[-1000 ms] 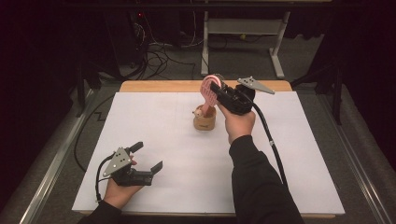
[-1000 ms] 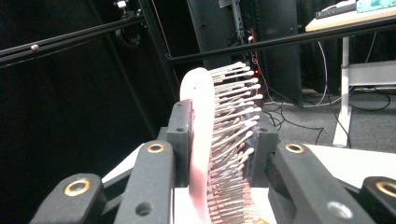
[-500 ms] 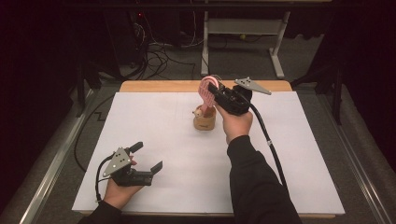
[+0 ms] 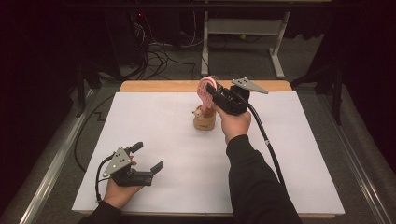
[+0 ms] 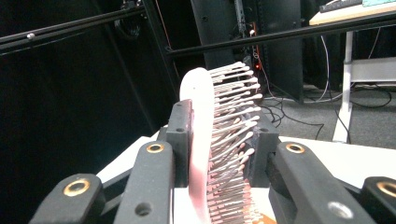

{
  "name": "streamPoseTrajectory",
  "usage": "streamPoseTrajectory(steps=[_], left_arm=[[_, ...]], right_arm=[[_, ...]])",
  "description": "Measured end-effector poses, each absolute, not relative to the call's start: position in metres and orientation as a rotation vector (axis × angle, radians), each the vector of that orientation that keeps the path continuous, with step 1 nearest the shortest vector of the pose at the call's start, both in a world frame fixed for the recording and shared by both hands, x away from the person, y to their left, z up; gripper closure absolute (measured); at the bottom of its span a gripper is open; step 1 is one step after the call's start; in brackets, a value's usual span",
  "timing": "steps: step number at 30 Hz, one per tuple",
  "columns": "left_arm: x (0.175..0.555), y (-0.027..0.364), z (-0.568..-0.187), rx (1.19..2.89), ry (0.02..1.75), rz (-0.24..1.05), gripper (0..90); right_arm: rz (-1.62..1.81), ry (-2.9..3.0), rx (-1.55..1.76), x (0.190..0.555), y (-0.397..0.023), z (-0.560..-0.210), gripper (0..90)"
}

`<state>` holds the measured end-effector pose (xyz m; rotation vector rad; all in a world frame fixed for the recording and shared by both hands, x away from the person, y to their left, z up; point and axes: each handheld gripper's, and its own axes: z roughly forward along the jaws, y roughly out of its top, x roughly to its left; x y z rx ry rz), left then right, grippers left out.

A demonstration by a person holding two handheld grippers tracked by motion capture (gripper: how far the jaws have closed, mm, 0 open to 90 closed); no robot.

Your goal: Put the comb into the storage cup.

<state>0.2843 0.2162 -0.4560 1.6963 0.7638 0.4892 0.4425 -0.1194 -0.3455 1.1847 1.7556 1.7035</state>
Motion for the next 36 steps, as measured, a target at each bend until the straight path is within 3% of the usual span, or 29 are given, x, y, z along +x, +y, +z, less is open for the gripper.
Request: streamPoseTrajectory(steps=[36], left_arm=[[0.2841, 0.2166, -0.4558, 1.697, 0.754, 0.483, 0.0]], right_arm=[[1.614, 1.797, 1.166, 0.4442, -0.1134, -0.3511, 66.0]])
